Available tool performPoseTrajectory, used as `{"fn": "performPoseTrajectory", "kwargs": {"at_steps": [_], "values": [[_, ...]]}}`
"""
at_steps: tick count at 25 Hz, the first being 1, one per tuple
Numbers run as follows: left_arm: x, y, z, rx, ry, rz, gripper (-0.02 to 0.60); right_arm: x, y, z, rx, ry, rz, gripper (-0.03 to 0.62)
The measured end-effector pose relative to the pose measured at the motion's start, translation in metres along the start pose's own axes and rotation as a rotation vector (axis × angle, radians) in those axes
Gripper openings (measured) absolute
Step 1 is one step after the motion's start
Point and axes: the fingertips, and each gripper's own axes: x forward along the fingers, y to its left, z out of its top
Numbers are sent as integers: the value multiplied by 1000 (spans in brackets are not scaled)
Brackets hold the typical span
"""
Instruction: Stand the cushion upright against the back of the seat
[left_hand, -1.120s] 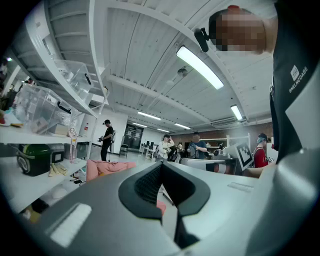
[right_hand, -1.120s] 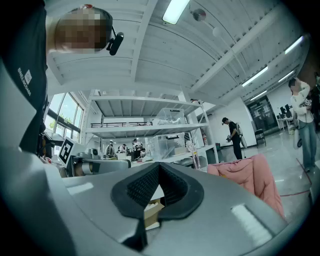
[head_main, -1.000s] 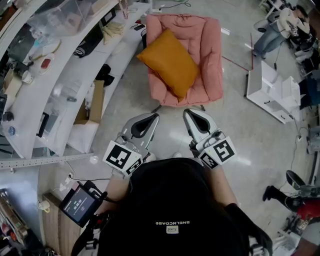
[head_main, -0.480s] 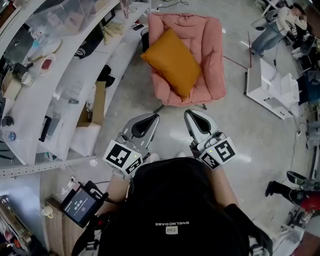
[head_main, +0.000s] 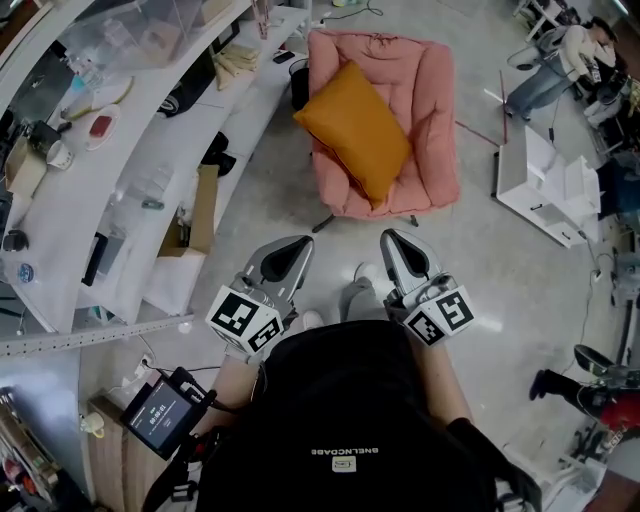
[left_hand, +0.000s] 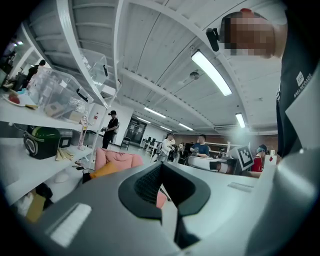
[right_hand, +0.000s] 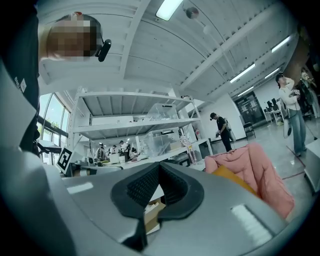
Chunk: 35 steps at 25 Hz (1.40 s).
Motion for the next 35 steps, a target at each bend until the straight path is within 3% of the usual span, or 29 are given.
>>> {"fn": "performPoseTrajectory", "kwargs": {"at_steps": [14, 35], "values": [[28, 57, -5, -7, 44, 127, 17, 65, -55, -4, 87, 14, 57, 5], [173, 132, 11, -47, 87, 265, 18, 158, -209, 33, 150, 72, 144, 5]]}}
